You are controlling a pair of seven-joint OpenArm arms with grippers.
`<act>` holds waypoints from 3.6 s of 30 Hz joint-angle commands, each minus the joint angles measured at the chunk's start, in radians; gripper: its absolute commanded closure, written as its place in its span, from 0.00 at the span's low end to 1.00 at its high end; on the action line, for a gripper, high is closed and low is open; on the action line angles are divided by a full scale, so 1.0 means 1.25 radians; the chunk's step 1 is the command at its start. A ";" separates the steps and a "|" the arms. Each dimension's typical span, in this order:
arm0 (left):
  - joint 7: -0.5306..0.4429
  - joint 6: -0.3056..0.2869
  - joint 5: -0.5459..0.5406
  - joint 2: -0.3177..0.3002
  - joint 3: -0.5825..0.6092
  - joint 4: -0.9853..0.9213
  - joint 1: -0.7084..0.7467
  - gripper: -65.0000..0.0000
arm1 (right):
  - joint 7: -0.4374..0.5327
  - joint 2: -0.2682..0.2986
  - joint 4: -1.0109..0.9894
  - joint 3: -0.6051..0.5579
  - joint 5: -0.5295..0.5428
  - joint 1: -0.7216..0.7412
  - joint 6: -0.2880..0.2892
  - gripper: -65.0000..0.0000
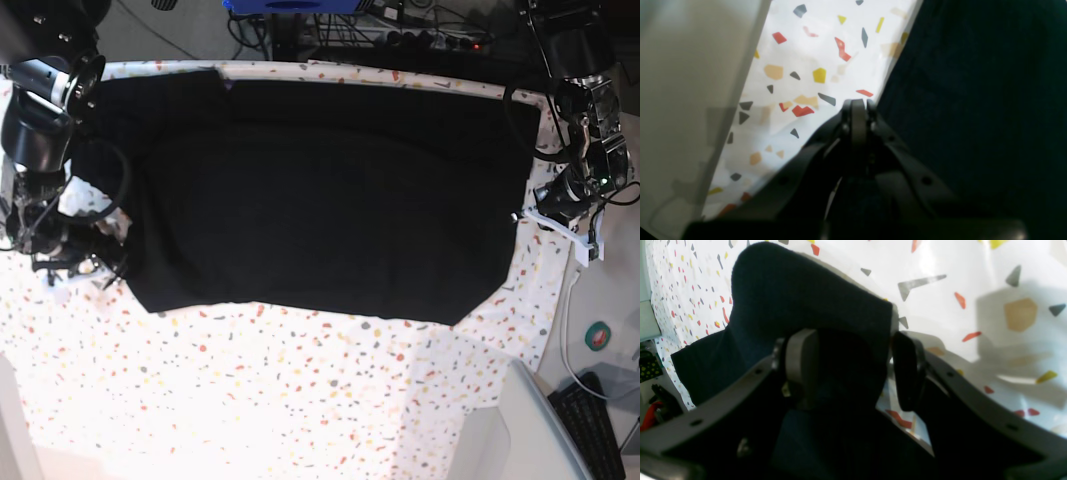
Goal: Layout the t-shirt on the table in an organized manner, then fold the t-shirt properly
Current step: 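Grasp the shirt's side edges with both grippers near the hem, then tug the side edge with the left gripper while the right gripper holds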
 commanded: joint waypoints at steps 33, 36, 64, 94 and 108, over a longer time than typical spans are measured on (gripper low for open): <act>-0.183 -0.003 -0.012 -0.029 0.269 -0.456 -0.399 0.09 | 0.042 0.008 0.333 -0.144 -0.003 -0.089 -0.001 1.00; -0.215 0.000 -0.006 -0.010 0.316 -0.482 -0.404 0.22 | 0.042 0.008 0.333 -0.144 -0.003 -0.091 -0.001 1.00; -0.186 0.126 0.404 0.050 0.333 -0.040 -0.114 1.00 | 0.044 0.013 0.328 -0.143 -0.006 -0.101 -0.001 1.00; -0.055 -0.057 0.460 0.107 0.215 0.344 0.071 0.34 | 0.044 0.013 0.327 -0.144 -0.006 -0.103 -0.001 1.00; 0.163 -0.280 -0.084 -0.104 0.223 -0.201 -0.258 0.34 | 0.042 0.013 0.327 -0.146 -0.008 -0.102 -0.001 1.00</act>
